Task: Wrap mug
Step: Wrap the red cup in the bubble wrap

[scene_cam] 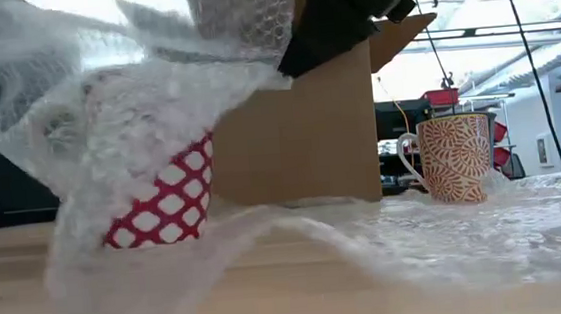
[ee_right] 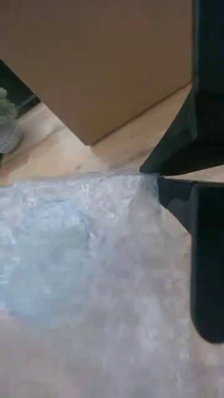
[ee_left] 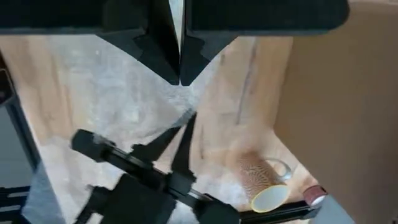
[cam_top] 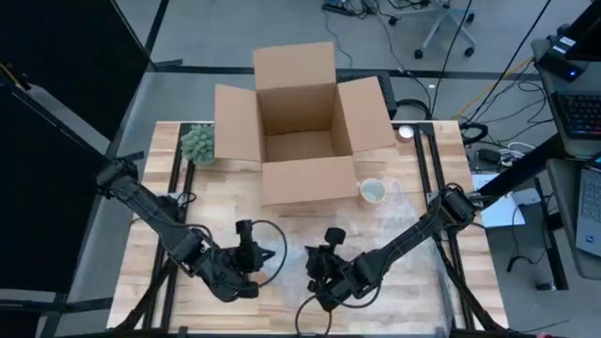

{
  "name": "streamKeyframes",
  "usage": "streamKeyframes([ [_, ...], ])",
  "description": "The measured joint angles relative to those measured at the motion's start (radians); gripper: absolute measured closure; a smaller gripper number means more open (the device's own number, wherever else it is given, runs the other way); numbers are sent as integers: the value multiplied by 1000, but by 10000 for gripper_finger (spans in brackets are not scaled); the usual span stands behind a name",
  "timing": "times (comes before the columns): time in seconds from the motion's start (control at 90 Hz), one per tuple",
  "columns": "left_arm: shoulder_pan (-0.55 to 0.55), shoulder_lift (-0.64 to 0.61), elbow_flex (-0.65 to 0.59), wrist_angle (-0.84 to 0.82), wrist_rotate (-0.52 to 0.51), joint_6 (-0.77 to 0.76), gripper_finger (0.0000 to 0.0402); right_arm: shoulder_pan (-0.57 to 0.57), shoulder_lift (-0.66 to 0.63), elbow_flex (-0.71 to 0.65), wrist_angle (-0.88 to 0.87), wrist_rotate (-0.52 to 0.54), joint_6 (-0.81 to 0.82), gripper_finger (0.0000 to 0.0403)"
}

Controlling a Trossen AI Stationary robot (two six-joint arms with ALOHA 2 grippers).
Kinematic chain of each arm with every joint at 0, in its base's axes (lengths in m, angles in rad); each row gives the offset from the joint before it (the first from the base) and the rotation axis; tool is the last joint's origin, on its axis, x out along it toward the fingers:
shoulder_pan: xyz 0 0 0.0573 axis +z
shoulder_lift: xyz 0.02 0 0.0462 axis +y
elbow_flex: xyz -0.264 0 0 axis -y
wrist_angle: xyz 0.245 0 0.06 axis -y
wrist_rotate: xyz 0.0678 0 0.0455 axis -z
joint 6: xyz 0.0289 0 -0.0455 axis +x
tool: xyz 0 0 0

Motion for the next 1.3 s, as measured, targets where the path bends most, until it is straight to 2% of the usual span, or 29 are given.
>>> streamKeyframes([
  [0.233, -49, -9, 0, -2, 6, -38, 402, 0, 0, 0, 4, 0, -7, 403],
  [0.289, -60, -13, 0, -5, 64, -77, 402, 0, 0, 0, 5, 1, -7, 403],
  [0.422, -103, -11, -3, -62, 281, -255, 402, 0, 0, 0, 5, 1, -7, 403],
  [0.522, -156, -5, -45, -70, 354, -419, 402, 0, 0, 0, 5, 1, -7, 403],
  [0.656, -219, -3, -148, -100, 374, -646, 402, 0, 0, 0, 4, 1, -8, 403],
  [0.8, -239, -1, -319, -53, 374, -835, 402, 0, 0, 0, 5, 2, -28, 403],
  [0.922, -215, -1, -429, -22, 268, -908, 402, 0, 0, 0, 4, 2, -30, 403],
  [1.0, -183, -1, -438, -16, 136, -896, 402, 0, 0, 0, 4, 2, -34, 403],
  [1.111, -133, -8, -392, -2, 1, -748, 402, 0, 0, 0, 4, 2, -33, 403],
  [1.3, -48, -10, -321, 178, -14, -392, 402, 0, 0, 0, 3, 2, -33, 403],
])
